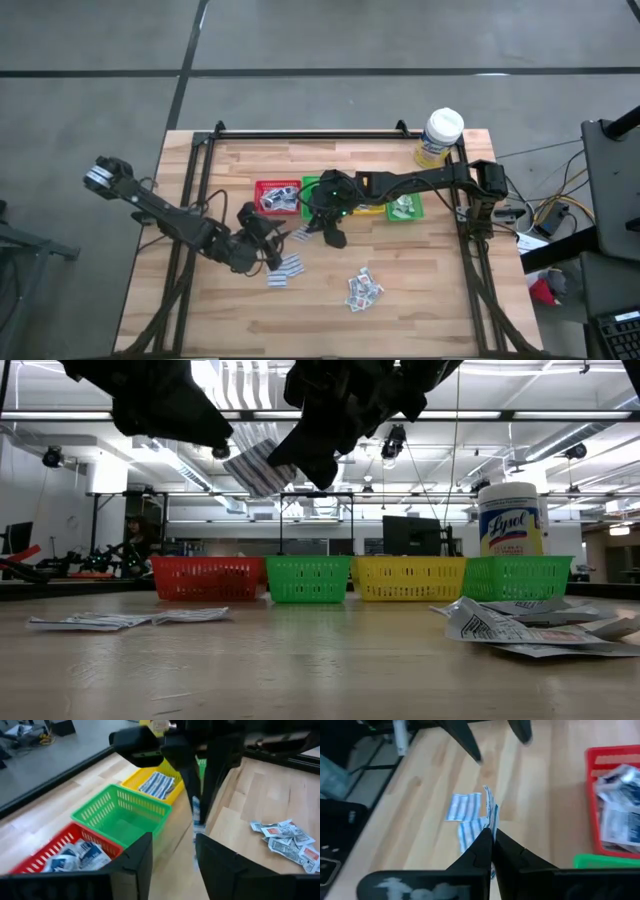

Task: Pick & Place First Aid Supplies
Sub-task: Put the blue bandage into the yellow basket

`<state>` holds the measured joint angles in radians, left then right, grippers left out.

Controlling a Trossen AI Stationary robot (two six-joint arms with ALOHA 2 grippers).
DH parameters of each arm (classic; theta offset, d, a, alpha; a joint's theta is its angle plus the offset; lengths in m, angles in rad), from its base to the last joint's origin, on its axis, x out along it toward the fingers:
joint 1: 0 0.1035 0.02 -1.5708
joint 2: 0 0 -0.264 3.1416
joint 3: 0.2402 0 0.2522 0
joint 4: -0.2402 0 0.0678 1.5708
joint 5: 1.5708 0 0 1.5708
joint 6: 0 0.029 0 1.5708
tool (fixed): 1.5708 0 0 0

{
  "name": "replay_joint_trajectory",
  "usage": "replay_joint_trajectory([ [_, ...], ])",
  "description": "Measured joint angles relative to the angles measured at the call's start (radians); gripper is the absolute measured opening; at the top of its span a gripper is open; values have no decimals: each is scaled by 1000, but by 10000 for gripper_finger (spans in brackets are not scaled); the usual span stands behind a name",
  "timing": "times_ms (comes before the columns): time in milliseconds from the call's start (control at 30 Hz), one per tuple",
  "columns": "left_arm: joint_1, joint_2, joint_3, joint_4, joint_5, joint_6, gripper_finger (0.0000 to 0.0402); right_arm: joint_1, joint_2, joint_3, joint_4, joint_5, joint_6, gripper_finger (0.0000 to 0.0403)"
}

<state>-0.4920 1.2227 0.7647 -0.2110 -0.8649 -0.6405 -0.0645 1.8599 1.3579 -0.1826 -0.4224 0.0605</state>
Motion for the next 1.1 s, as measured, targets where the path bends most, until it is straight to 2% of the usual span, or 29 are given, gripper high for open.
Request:
replay_joint_trajectory([
  [167,-1,-71,0,-81,0,-3,151,-11,-6,0,-50,61,0,8],
  [433,-2,-99,-2,-260,17,-161,151,-42,-70,0,-265,193,-7,8],
  [700,-20,-97,-82,-261,37,-252,151,-92,-154,0,-454,244,-8,8],
  [900,-43,-96,-140,-246,37,-323,151,-161,-208,-1,-504,286,24,8],
  [1100,-55,-96,-182,-194,35,-341,151,-253,-214,-15,-519,295,175,8],
])
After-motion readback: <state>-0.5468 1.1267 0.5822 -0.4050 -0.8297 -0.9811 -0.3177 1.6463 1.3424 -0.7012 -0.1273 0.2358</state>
